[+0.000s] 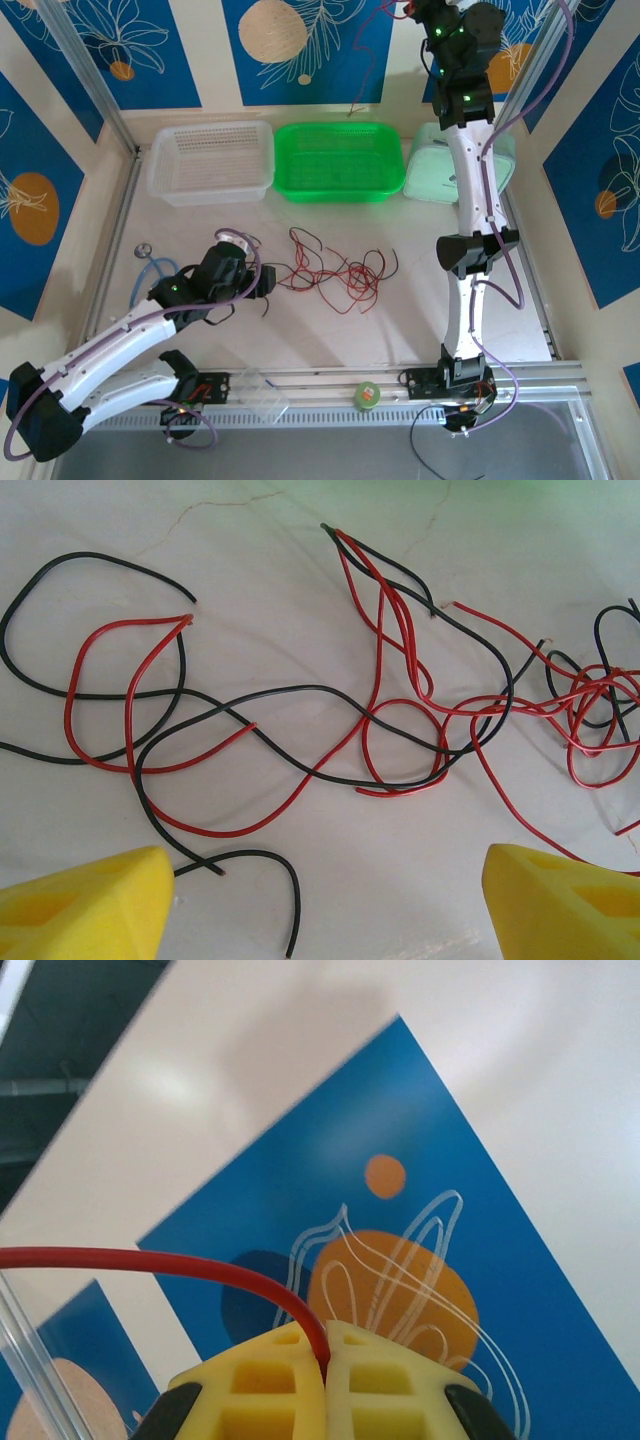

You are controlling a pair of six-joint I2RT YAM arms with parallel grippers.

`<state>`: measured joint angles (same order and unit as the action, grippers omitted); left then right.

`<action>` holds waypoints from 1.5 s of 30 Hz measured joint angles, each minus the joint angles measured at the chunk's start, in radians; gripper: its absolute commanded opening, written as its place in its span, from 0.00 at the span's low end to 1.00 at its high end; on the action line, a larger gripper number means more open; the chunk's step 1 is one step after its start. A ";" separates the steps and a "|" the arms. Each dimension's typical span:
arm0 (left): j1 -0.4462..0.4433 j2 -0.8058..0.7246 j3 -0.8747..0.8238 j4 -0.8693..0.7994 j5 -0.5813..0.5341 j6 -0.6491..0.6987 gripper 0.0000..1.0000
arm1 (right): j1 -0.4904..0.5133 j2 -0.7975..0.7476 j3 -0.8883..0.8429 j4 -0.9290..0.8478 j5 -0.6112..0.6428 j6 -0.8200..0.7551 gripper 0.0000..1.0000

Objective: Untangle the cables

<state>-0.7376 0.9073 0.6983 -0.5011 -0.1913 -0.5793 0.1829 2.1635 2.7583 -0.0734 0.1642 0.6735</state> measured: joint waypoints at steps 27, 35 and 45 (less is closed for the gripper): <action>0.000 0.000 0.000 0.000 0.000 0.001 0.81 | 0.215 0.179 -0.389 -0.294 0.129 -0.390 0.00; 0.000 0.000 0.022 -0.019 0.000 0.000 0.81 | 0.230 0.328 -0.248 -0.689 0.203 -0.451 0.00; 0.000 0.031 0.085 -0.060 0.009 -0.023 0.81 | 0.225 0.344 -0.247 -0.880 0.211 -0.478 0.62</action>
<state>-0.7376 0.9382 0.7830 -0.5610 -0.1822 -0.6025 0.4080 2.5076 2.5114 -0.9535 0.3756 0.1959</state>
